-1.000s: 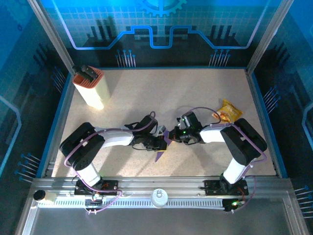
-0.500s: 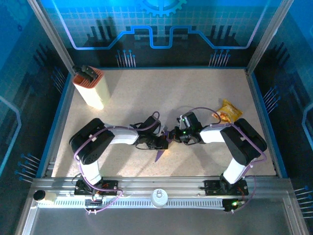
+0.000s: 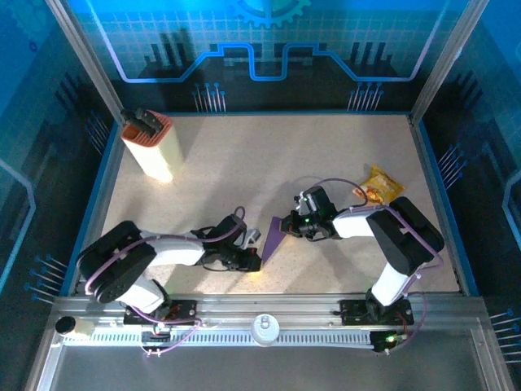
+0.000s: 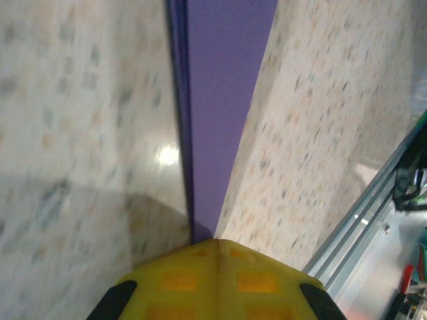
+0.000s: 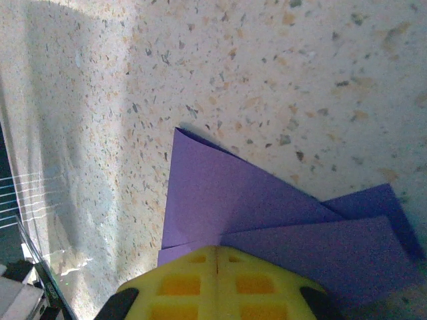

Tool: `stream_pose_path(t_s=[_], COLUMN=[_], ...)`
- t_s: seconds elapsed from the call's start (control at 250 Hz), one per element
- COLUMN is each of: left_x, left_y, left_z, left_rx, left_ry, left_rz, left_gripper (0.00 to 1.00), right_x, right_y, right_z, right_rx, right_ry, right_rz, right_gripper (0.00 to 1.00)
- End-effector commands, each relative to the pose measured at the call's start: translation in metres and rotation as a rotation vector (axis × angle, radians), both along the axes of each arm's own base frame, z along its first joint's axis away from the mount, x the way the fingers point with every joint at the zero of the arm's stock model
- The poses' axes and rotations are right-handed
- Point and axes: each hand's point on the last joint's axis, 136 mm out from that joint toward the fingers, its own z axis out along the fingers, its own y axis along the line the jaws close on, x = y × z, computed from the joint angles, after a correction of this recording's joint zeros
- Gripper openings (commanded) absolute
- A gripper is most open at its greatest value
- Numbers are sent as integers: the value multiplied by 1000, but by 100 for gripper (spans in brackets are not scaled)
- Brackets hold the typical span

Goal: Fold a paper plane with a square sheet of paper (pick it up from the middle)

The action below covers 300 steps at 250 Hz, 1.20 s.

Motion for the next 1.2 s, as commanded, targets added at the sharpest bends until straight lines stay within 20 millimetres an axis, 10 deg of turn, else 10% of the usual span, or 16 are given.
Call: stream_pose_path(t_s=[0.0,0.579,0.991,1.195], left_x=[-49,23,82,100], left_y=[41,36,15,-1], left_z=[-27,42,48,40], left_rx=[155,25,-123,-155], left_ry=[151,-127,14,83], left_rz=[-16,205,276,259], left_gripper=[4,4,14,19], right_x=[-25,3,-37,-53], right_y=[-33,7,-59,-62], right_z=[-43,43,58,53], right_rx=[-163,111,-104,-72], right_ry=[119,-140,-159,-114], right_rz=[-34,57,-89,-113], right_gripper=[2,11,16,24])
